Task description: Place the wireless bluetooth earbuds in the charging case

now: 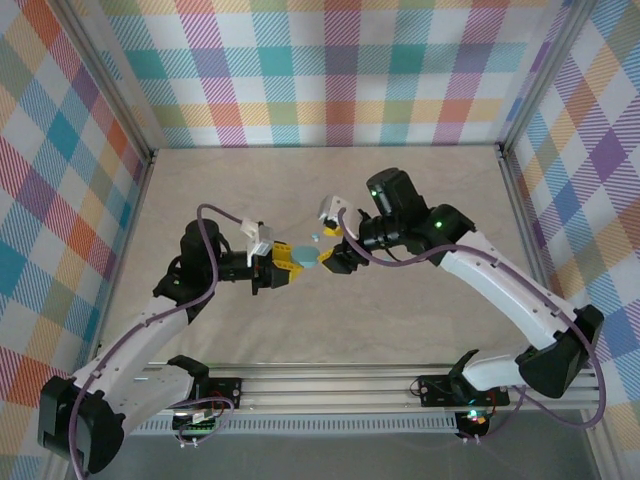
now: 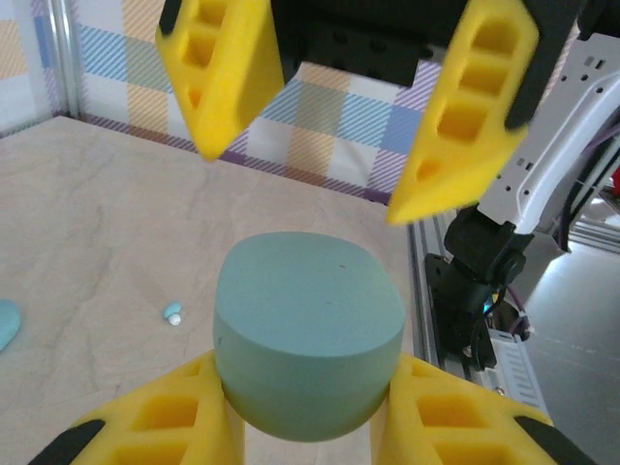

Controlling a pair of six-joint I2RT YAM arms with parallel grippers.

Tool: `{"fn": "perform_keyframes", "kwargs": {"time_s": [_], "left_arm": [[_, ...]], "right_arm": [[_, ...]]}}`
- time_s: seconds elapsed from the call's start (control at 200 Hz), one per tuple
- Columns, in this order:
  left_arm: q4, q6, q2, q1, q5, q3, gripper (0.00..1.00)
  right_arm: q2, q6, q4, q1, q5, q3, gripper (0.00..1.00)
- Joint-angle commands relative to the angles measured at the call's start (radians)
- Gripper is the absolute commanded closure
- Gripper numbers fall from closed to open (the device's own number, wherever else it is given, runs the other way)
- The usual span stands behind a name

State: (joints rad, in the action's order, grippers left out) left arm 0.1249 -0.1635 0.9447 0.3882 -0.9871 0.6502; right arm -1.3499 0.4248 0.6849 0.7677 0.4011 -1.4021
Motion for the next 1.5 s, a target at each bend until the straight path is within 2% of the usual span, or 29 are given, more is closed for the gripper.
{"fn": "perform_keyframes", "kwargs": {"time_s": [0.0, 0.15, 0.35, 0.955, 1.495], "left_arm": [[0.047, 0.048, -0.035, -0.010, 0.027, -0.023, 0.76], [0.042, 0.056, -0.056, -0.009, 0.033, -0.030, 0.76], [0.028, 0.049, -0.067, -0.009, 0.029, -0.038, 0.76], [-0.025, 0.007, -0.072, -0.009, 0.027, -0.035, 0.76], [-0.053, 0.005, -0.105, -0.009, 0.005, -0.027, 0.76]], "right_arm": [[-0.020, 0.013, -0.060, 0.035, -0.032, -0.007, 0.31], [-0.066, 0.047, -0.061, 0.068, -0.104, -0.040, 0.25], [-0.109, 0.036, -0.056, 0.079, -0.160, -0.087, 0.24], [-0.103, 0.004, 0.012, 0.067, -0.105, -0.141, 0.26], [-0.139, -0.056, 0.028, 0.012, -0.189, -0.190, 0.30]]}}
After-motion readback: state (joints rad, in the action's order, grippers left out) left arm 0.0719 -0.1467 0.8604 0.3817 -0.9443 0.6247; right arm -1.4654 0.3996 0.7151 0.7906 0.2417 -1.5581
